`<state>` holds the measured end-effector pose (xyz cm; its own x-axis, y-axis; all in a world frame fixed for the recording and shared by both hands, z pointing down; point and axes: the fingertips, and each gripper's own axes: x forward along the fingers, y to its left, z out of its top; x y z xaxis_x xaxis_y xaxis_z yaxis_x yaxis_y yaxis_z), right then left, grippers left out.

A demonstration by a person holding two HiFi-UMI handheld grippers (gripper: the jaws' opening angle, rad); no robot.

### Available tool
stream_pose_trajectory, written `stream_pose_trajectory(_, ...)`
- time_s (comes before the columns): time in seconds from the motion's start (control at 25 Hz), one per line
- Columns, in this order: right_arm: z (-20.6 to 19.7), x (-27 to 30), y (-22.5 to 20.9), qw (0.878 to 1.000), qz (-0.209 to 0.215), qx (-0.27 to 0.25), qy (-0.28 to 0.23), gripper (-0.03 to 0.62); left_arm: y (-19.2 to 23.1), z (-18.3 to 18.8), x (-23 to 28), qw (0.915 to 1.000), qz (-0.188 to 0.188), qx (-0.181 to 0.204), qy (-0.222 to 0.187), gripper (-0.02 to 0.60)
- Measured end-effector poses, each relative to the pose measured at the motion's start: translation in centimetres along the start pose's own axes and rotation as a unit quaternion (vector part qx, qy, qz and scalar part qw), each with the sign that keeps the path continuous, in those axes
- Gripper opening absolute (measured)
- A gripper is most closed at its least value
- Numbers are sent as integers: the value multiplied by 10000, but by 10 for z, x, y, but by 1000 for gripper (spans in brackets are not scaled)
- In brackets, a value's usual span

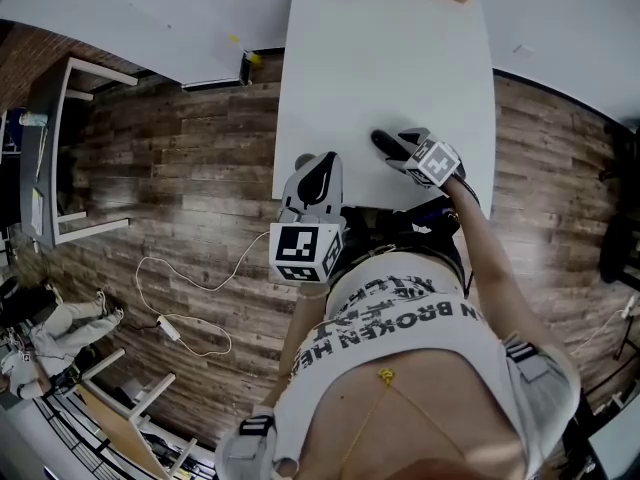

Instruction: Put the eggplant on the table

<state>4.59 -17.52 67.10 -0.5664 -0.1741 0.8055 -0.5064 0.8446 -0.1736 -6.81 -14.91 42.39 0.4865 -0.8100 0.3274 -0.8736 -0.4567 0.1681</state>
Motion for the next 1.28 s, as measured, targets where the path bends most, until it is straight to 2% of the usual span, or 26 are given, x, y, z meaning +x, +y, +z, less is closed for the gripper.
stream_pose_trajectory(0.88,10,-16,0,9994,71,-323,-121,273,-8,0,9,9998,-150,83,45,6)
stream_pose_trajectory(1.12,6,-19,1,9981,28,-613,27,273,-12,0,13,9997,-210,104,56,6)
stream_pose_trajectory(1.28,16,-30,-3,9966,-138,-809,-123,272,-15,-1,17,9995,-271,112,84,6)
